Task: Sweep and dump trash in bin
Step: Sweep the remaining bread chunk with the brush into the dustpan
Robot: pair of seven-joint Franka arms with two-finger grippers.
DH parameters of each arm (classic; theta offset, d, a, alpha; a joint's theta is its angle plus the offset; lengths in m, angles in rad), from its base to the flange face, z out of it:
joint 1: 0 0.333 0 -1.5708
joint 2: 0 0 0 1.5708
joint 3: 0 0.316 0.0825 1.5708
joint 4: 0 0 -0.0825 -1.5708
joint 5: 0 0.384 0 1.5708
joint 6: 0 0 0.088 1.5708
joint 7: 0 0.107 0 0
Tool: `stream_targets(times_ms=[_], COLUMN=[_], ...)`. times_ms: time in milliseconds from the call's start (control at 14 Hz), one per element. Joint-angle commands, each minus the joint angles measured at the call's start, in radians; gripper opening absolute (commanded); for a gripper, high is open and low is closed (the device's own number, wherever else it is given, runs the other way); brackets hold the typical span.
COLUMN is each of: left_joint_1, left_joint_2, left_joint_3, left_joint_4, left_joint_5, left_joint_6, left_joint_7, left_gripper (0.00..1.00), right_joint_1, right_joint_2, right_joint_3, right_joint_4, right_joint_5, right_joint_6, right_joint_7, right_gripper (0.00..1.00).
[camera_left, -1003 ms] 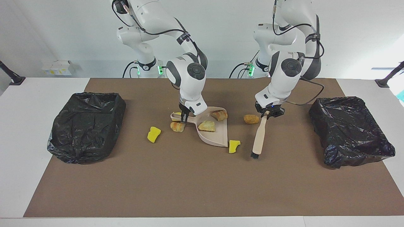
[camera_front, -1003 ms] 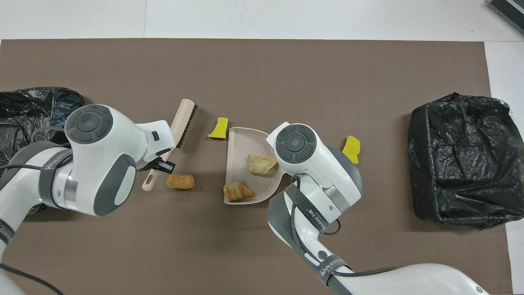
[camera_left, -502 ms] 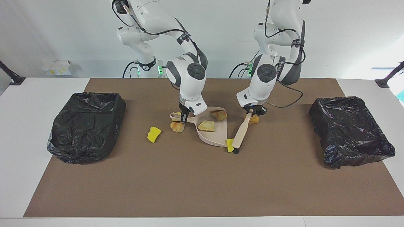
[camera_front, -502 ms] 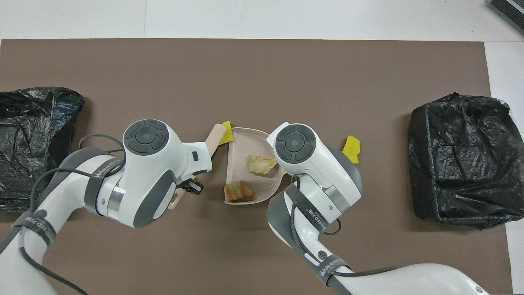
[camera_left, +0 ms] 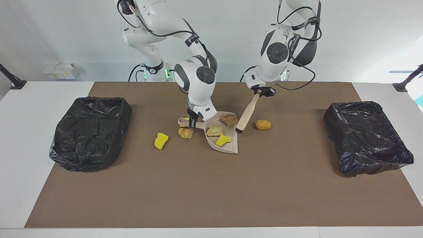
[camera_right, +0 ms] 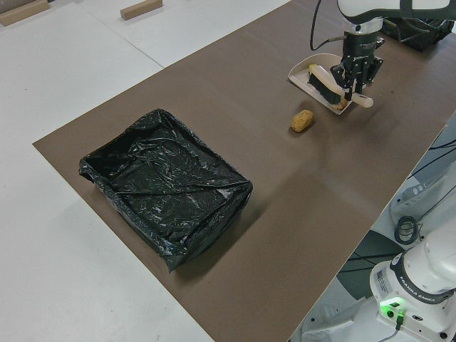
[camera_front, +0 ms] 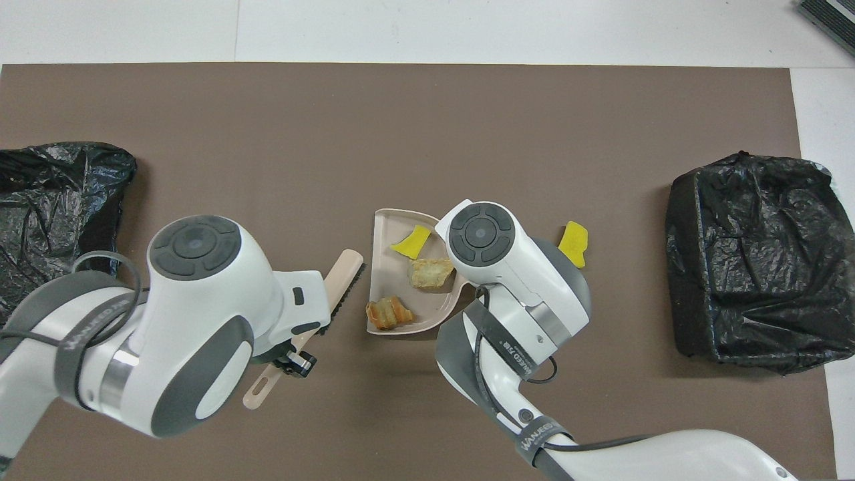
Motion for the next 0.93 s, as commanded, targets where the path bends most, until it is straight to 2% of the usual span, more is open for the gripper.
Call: stream_targets(times_ms=[0, 143, 287, 430, 502, 645, 860], left_joint_1=[0.068, 0.112, 0.158, 0.184, 0.183, 0.137, -0.004], left_joint_2=[-0.061, -0.080, -0.140, -0.244, -0.254, -0.220, -0.161], left_joint_3=[0.002, 0.002, 0.002, 0.000, 0.000, -0.006, -0.006], left_joint_4=[-0.034, -0.069, -0.170, -0.334, -0.367, -0.381, -0.415], left_joint_5=[-0.013, -0.013, -0.013, -0.013, -0.013, -0.021, -0.059], left_joint_6=[-0.077, -0.073, -0.021, 0.135, 0.184, 0.244, 0.387], left_joint_7=[-0.197, -0.364, -0.473, -0.570, -0.617, -0.656, -0.667], left_gripper=[0.00, 0.00, 0.00, 0.00, 0.00, 0.00, 0.00], right_joint_1=[-0.003, 0.002, 0.005, 0.005, 0.005, 0.005, 0.005], right_joint_2=[0.001, 0.000, -0.003, -0.005, -0.005, -0.005, -0.005], right_joint_3=[0.004, 0.004, 0.006, 0.006, 0.006, 0.006, 0.006], right_joint_4=[0.000, 0.001, 0.004, 0.001, 0.001, 0.001, 0.001], right_joint_5=[-0.032, -0.033, -0.042, -0.044, -0.044, -0.045, -0.045], right_joint_6=[-0.014, -0.025, -0.048, -0.049, -0.048, -0.048, -0.043], right_joint_7=[0.029, 0.006, 0.001, 0.001, 0.001, 0.001, 0.001], right_gripper=[0.00, 0.00, 0.00, 0.00, 0.00, 0.00, 0.00])
